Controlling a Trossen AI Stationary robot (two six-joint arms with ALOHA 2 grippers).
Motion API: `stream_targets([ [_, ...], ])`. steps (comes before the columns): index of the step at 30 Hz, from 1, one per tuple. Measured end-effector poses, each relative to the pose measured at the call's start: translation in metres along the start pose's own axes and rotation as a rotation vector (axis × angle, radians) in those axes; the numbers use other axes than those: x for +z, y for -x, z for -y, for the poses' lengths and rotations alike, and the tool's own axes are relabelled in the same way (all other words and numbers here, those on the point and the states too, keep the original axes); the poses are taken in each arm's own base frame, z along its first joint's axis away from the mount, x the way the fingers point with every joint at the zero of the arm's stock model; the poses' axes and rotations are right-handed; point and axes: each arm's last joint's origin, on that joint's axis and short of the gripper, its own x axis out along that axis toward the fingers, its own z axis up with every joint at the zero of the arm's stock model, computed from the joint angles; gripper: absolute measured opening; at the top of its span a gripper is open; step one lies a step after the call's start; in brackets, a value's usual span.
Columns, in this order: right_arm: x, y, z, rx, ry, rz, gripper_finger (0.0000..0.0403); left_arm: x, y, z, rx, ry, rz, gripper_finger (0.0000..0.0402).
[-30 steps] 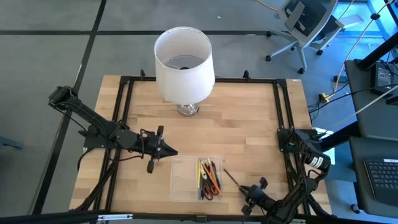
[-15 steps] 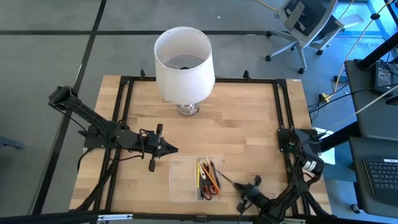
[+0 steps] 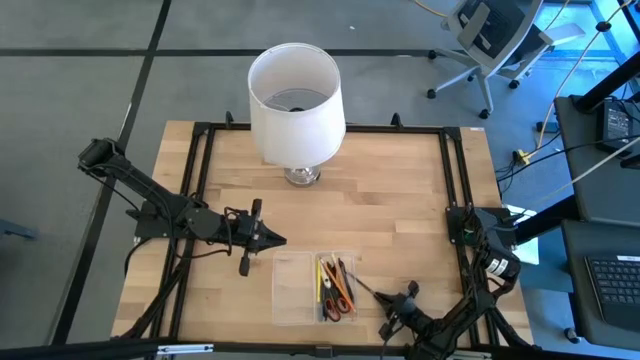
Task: Pick & place school supplies into a supply box
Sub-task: Put the black pencil into the transparent supply box
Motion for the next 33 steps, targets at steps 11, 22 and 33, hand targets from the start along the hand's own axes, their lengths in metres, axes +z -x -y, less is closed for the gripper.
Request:
stream_targets([
  [11,0.002,-0.003,0.002,-0.03,-0.089,-0.002,0.0027,0.0,0.0,0.0,0.0,0.03,0.0,0.0017],
  [22,0.016,-0.019,0.01,-0.17,-0.037,-0.01,0.003,0.0,0.0,0.0,0.0,0.039,0.0,0.0017],
  [33,0.031,-0.044,0.014,-0.289,-0.033,-0.025,0.0031,0.001,0.0,0.0,-0.002,0.042,0.007,0.0017],
])
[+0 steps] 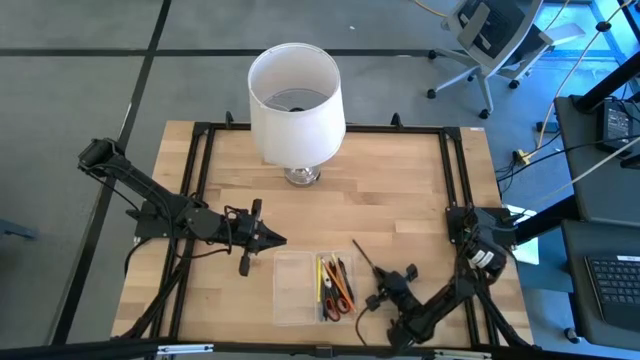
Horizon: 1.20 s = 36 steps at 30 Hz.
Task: Pick & place school supplies into a supply box
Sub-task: Put the black pencil into the transparent supply box
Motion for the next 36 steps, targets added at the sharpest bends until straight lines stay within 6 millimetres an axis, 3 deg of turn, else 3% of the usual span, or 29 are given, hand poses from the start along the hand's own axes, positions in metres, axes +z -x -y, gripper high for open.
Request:
stream_targets([
  [13,-0.001,-0.002,-0.001,0.015,0.005,0.01,0.0068,0.0,0.0,0.0,0.0,0.0,0.0,0.0017],
  [22,-0.002,-0.002,-0.001,0.019,0.002,0.008,0.0028,0.0,0.0,0.0,0.0,-0.001,0.0,0.0017],
  [36,0.013,0.005,0.004,-0.032,0.047,-0.021,0.0027,0.0,0.0,0.0,-0.011,0.022,-0.004,0.0017],
])
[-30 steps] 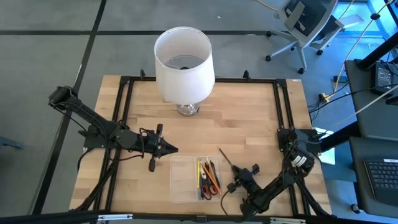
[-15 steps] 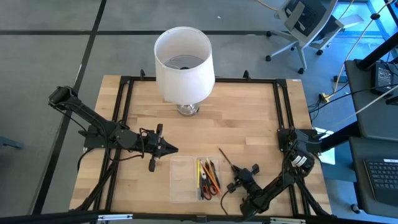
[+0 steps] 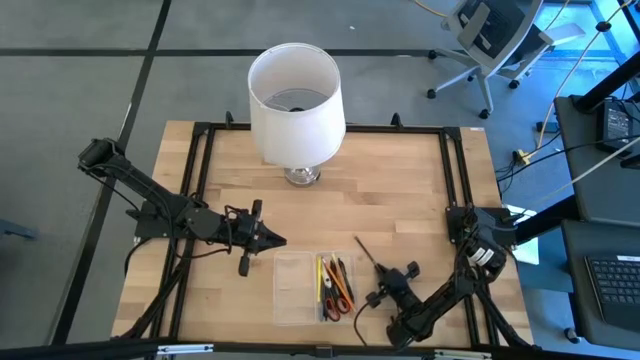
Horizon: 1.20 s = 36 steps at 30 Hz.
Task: Pick & place school supplies into a supply box
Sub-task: Put the black pencil into the transparent supply box
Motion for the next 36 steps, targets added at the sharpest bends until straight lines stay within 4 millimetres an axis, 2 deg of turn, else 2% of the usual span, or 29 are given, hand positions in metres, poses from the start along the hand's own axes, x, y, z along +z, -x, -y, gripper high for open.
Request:
stream_targets([
  [18,0.012,0.008,0.005,-0.033,-0.01,-0.04,0.0034,0.0,0.0,0.0,0.0,0.0,0.0,0.0017],
  [30,0.011,0.016,0.001,0.032,-0.022,0.003,0.0035,0.0,0.0,0.0,0.002,0.0,0.0,0.0017],
  [36,0.019,0.024,-0.004,0.035,0.001,0.029,0.0029,0.0,0.0,0.0,0.003,0.0,0.001,0.0017],
])
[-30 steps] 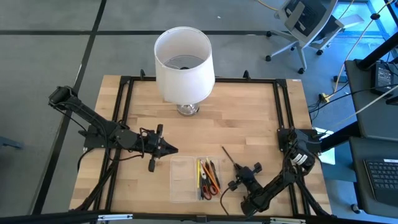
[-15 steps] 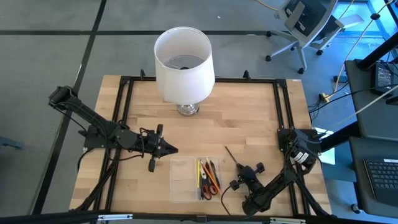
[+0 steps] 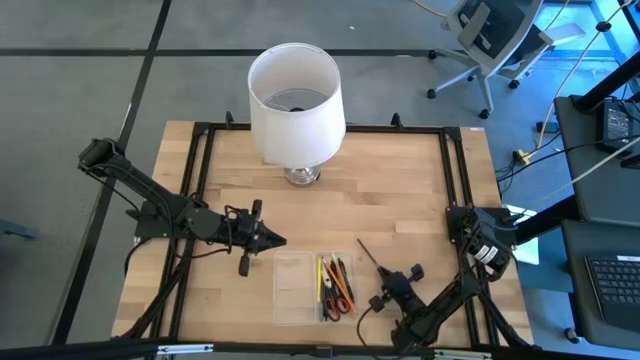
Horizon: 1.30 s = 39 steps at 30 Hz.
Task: Pick & place school supplies into a supply box
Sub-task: Put the black pencil into the transparent supply box
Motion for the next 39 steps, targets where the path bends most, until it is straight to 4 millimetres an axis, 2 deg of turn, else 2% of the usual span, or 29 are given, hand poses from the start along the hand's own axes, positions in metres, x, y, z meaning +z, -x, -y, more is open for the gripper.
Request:
stream_targets([
  [6,0.02,0.016,-0.009,-0.023,0.048,0.029,0.0036,0.0,0.0,0.0,0.0,0.0,0.0,0.0017],
  [18,0.06,0.054,-0.052,0.184,-0.035,0.094,0.0036,0.0,0.0,0.0,0.001,0.0,0.0,0.0017],
  [25,0.059,0.062,-0.078,0.312,-0.149,0.012,0.0036,0.0,0.0,0.0,0.001,0.0,0.0,0.0017],
  [30,0.065,0.054,-0.088,0.327,-0.179,-0.007,0.003,0.0,0.0,0.0,-0.003,0.003,-0.002,0.0017],
  [39,0.072,0.014,-0.091,0.219,-0.176,-0.182,0.0034,-0.003,0.0,0.003,-0.104,-0.005,-0.05,0.0017],
])
